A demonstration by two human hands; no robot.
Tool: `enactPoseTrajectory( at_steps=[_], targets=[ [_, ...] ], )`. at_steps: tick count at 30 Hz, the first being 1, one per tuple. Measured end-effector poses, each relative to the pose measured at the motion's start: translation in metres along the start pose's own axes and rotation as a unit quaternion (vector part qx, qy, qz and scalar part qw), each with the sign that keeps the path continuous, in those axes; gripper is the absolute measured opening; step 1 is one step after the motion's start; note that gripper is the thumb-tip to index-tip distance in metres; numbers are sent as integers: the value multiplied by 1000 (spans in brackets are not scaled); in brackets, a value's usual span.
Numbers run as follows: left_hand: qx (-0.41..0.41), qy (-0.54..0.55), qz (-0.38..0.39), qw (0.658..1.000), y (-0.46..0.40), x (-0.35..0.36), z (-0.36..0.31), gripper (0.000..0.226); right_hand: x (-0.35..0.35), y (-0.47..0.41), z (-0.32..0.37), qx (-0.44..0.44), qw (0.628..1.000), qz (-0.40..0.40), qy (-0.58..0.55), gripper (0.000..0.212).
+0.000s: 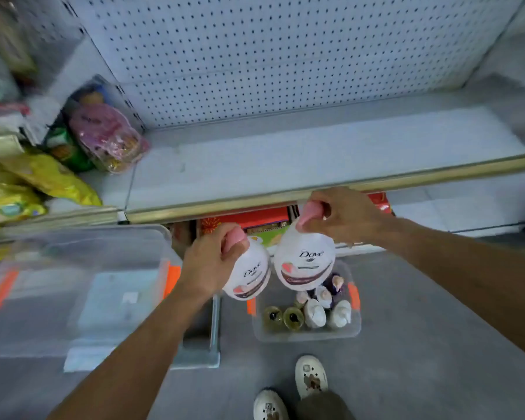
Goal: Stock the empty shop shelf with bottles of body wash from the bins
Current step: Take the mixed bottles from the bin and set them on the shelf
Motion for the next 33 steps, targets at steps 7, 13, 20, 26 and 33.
enactPoseTrajectory(
  at_steps=[7,13,20,26,33],
  targets=[
    [62,40,-22,997,26,-134,-72,29,-107,45,108,-20,998,-57,-15,37],
    [128,64,-58,988,45,-213,-117,38,-177,81,181,-50,989,-132,-43,33],
    [157,97,-95,978,49,-278,-173,10,-254,95,229,-91,972,-181,-120,29],
    [141,179,-104,968,24,-311,-211,5,-332,84,263,-164,958,-219,-87,33],
    [132,185,-148,963,-15,-335,-266,9,-420,43,285,-254,933,-254,-25,35]
  ],
)
Point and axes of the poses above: each hand's wrist, its own y-axis away from the middle knuckle, its own x-axis out of the palm, z = x × y, the point moved 6 cm from there along -y, towards the middle knuckle, and after that the axes turned 8 degrees about -y, right-handed, at the moved point
